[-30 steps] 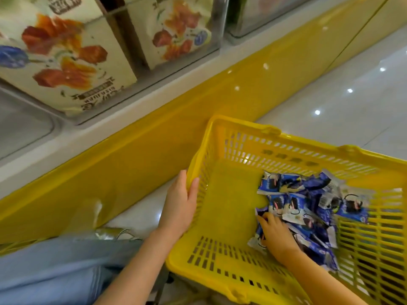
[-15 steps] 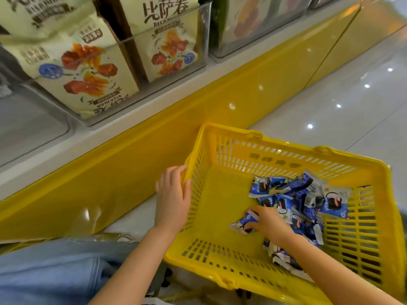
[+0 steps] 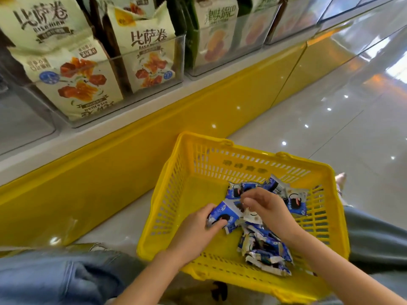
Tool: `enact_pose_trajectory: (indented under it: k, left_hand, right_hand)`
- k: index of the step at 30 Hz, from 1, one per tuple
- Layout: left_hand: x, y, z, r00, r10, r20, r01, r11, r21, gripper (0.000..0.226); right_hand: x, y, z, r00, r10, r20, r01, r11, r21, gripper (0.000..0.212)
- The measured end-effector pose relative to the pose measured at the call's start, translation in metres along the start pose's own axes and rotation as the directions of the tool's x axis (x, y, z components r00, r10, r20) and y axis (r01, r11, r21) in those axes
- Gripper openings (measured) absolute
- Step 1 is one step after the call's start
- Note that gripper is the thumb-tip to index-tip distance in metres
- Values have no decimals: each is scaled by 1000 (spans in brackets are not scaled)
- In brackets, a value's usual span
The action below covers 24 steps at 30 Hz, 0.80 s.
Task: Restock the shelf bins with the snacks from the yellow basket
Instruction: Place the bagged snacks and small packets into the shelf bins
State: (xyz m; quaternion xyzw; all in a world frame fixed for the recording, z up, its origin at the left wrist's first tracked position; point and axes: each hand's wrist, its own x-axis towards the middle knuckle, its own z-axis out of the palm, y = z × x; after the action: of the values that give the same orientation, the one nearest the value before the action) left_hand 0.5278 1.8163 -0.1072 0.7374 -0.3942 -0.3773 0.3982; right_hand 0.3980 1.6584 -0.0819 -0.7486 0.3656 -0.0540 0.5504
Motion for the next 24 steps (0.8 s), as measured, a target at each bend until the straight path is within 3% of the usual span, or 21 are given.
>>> enact_pose_trajectory:
  k: [2, 5, 9, 15, 18, 21, 24]
  left_hand:
    - [-2, -6, -1, 999, -51, -14, 51, 998, -34, 14]
    - [-2, -13, -3, 994, -102, -42, 101, 995, -21, 17]
    - [1, -12, -1, 988, -129, -83, 125, 991, -52, 16]
    - [5, -19, 6, 988, -151, -19, 150, 987, -48, 21]
    - [4, -21, 10, 985, -171, -7, 170, 984, -46, 23]
    - [2, -24, 10, 982, -174, -69, 178, 983, 50, 21]
    - [0, -27, 7, 971, -182, -157, 200, 974, 107, 15]
  right_hand:
    - [0, 35, -10, 988, 141, 68, -120, 962, -244, 11]
    - [2, 89, -19, 872, 404, 275, -172, 781, -600, 30]
    - [-1, 121, -13, 752, 542, 376, -118, 671, -732, 46]
    - [-7, 142, -1, 725, 570, 386, -69, 617, -784, 57]
    - [-6, 142, -4, 758, 548, 353, -90, 624, -776, 49]
    - [0, 128, -9, 790, 504, 349, -160, 719, -676, 47]
    - [9, 93, -16, 835, 450, 316, -325, 867, -378, 47]
